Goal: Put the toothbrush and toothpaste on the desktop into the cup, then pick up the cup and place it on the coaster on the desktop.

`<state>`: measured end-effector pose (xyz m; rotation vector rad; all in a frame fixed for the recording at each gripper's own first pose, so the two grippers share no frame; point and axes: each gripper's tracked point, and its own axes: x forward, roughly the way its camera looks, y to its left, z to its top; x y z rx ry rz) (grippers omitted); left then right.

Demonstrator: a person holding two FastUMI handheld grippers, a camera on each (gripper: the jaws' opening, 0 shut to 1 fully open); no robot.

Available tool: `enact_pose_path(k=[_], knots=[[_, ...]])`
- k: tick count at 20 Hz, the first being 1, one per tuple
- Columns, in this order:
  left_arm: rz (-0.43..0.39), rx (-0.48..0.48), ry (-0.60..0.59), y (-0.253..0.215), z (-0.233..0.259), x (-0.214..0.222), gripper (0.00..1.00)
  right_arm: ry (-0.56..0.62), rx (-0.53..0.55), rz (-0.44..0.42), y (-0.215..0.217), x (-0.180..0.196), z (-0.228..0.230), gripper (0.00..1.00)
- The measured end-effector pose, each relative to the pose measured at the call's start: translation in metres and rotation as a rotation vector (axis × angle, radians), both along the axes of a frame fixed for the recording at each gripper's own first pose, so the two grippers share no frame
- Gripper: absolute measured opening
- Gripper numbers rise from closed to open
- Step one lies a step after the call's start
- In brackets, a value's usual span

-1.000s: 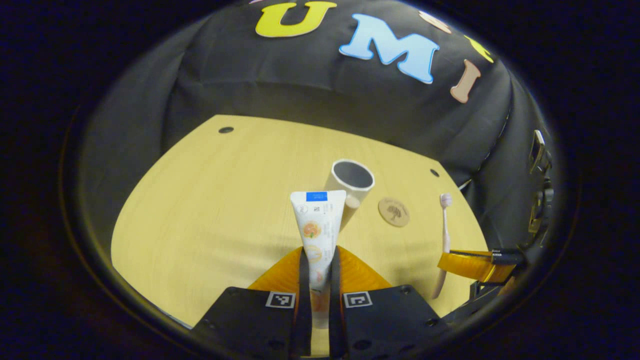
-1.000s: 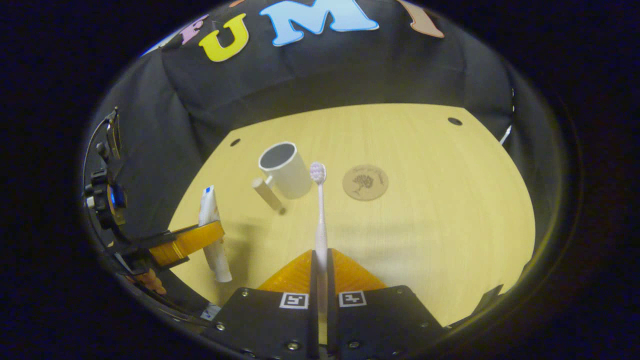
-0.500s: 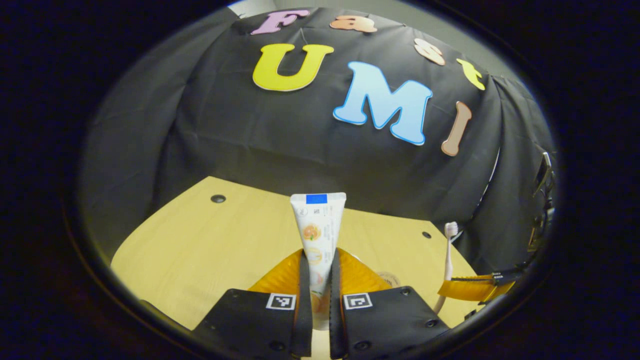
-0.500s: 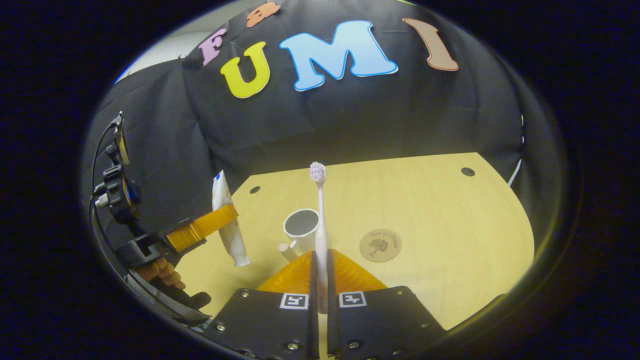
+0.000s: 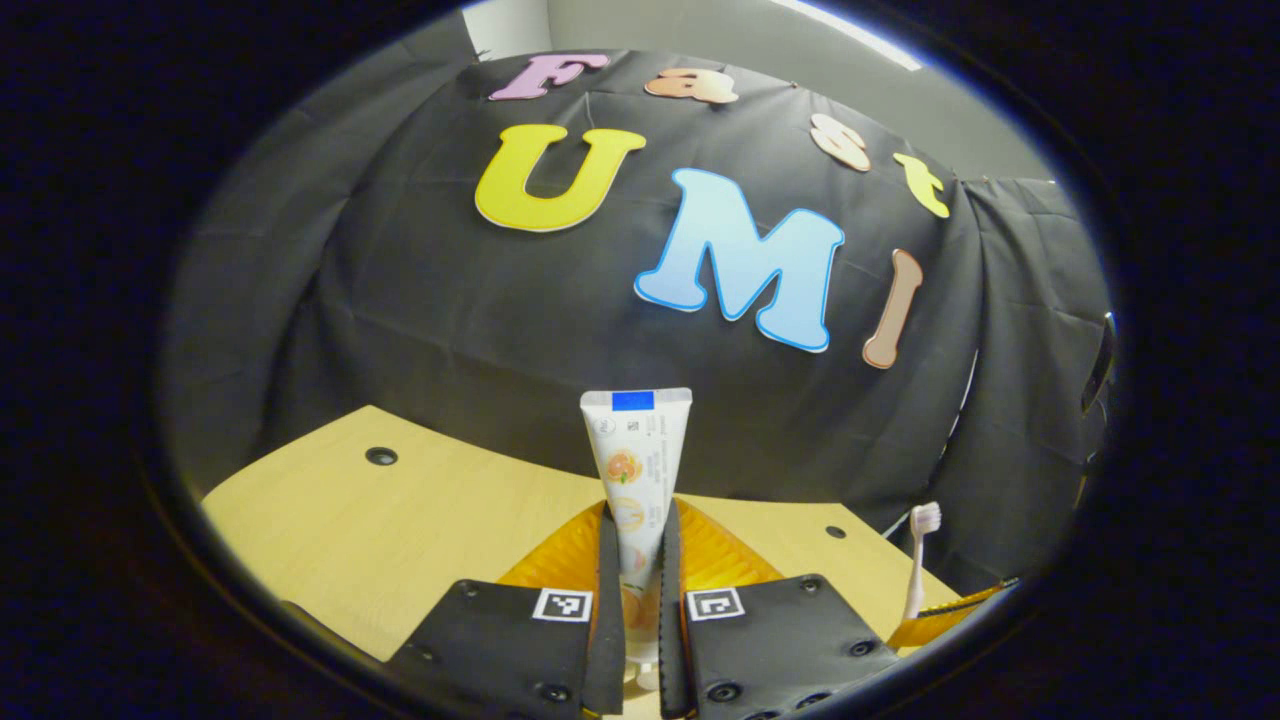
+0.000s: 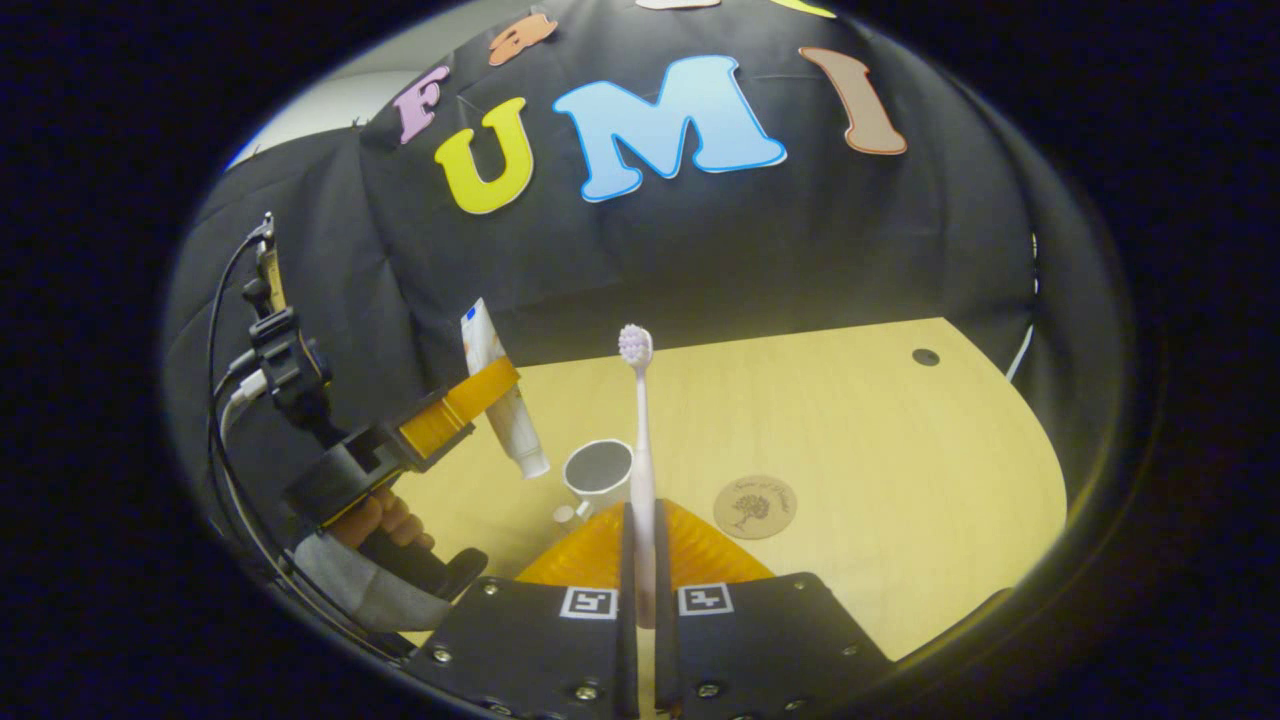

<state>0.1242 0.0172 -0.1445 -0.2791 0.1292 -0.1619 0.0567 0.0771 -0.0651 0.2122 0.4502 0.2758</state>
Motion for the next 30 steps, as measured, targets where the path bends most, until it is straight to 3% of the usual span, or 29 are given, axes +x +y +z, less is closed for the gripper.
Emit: enact_pose_path(k=[5, 10, 14, 17, 20, 21, 23, 24, 25, 26, 28, 29, 30], knots=[[-0.076, -0.002, 0.070, -0.025, -0.042, 0.029, 0.21, 0.011, -0.005, -0.031, -0.004, 0.003, -0.002, 0.07], [-0.099, 0.005, 0.137, -0.034, -0.072, 0.033, 0.20, 0.020, 0.001, -0.014, 0.003, 0.017, -0.002, 0.07], [-0.141, 0.005, 0.207, -0.041, -0.091, 0.026, 0.29, 0.017, 0.005, 0.012, 0.014, 0.027, 0.000, 0.07], [-0.152, 0.009, 0.271, -0.043, -0.106, 0.019, 0.50, -0.005, -0.002, 0.037, 0.022, 0.033, 0.005, 0.07], [-0.142, 0.004, 0.257, -0.036, -0.093, 0.008, 0.70, -0.039, -0.004, 0.058, 0.027, 0.045, 0.013, 0.07], [-0.136, 0.012, 0.252, -0.033, -0.090, 0.002, 0.89, -0.052, 0.000, 0.065, 0.030, 0.051, 0.016, 0.07], [-0.123, 0.026, 0.257, -0.023, -0.086, -0.007, 0.89, -0.084, 0.004, 0.078, 0.035, 0.061, 0.023, 0.12], [-0.110, 0.032, 0.262, -0.017, -0.085, -0.013, 0.83, -0.103, 0.006, 0.085, 0.039, 0.067, 0.028, 0.07], [-0.091, 0.037, 0.269, -0.008, -0.085, -0.018, 0.89, -0.122, 0.008, 0.094, 0.043, 0.073, 0.032, 0.07], [-0.083, 0.034, 0.278, -0.002, -0.086, -0.025, 0.84, -0.142, 0.009, 0.104, 0.047, 0.077, 0.035, 0.07], [-0.050, 0.034, 0.304, 0.013, -0.088, -0.039, 1.00, -0.185, 0.009, 0.131, 0.059, 0.087, 0.041, 0.07], [-0.035, 0.039, 0.321, 0.020, -0.091, -0.046, 0.92, -0.202, 0.007, 0.145, 0.065, 0.092, 0.041, 0.07], [-0.023, 0.043, 0.338, 0.026, -0.094, -0.053, 0.92, -0.221, 0.003, 0.160, 0.072, 0.096, 0.042, 0.07]])
